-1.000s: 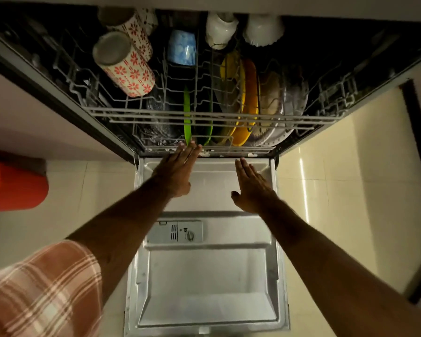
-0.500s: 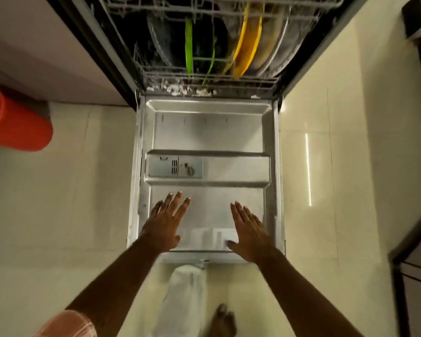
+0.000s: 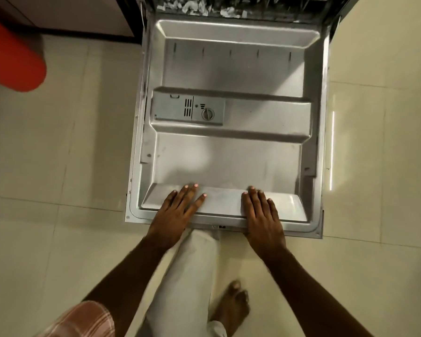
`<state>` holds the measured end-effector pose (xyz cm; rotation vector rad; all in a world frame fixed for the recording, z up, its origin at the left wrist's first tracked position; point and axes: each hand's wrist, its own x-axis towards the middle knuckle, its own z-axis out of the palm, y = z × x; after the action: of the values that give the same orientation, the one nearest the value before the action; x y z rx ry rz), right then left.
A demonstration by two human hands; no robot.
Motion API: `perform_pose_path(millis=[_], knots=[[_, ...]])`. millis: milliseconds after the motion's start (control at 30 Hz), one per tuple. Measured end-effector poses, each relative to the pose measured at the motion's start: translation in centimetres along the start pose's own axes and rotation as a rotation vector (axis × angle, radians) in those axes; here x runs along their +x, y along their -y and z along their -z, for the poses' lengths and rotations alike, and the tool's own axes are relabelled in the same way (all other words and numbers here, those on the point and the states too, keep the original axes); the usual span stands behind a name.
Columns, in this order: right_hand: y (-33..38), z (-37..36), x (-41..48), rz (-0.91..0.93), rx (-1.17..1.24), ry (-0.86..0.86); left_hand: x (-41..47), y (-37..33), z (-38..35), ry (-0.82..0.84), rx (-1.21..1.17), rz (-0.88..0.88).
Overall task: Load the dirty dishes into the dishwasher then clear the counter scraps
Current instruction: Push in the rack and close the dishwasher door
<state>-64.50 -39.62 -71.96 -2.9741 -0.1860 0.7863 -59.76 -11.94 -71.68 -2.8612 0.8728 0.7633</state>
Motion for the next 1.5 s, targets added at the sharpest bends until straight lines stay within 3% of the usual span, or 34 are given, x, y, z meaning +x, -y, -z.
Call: perform_pose_path(millis=[233,400,667,767,867,967,1067,1333,1500], knots=[[0.4,1.6,-0.6,0.017,-0.131,0.039,-0.7,0.3,0.8,0.033,0.006,-0.036],[0.7,6.5,-2.8,0.028,-0.113,0.13,-2.9,0.2,5.8,0.085,-0.023,-0.057],[-1.4,23.3,-6.4,0.206,-0.037,0.174,-6.5,3.4,22.2,0.104,0.002,-0.289],[-2.2,31.1,-7.1,0.279,-0.038,0.203,-7.0,4.5,29.7,-0.046,0.171,-0.447],[-3.2,38.2,-7.6,0.279,-0.005,0.206,-7.3,5.5,37.8,-0.151,0.237,-0.484],[-4.5,44.5,-7.7,0.31,0.024,0.123,-7.4,6.7,45.6,-0.26,0.28,-0.45],[-5.7,50.2,-7.1,0.328,-0.02,-0.081,-7.0,8.0,52.6,-0.326,0.332,-0.371],[-7.2,63.2,-2.8,0.267,-0.074,-0.558,-4.2,12.3,65.9,-0.566,0.331,-0.004],[-6.8,70.8,2.1,0.142,-0.003,-0.634,0.7,14.8,72.4,-0.622,0.162,0.189]])
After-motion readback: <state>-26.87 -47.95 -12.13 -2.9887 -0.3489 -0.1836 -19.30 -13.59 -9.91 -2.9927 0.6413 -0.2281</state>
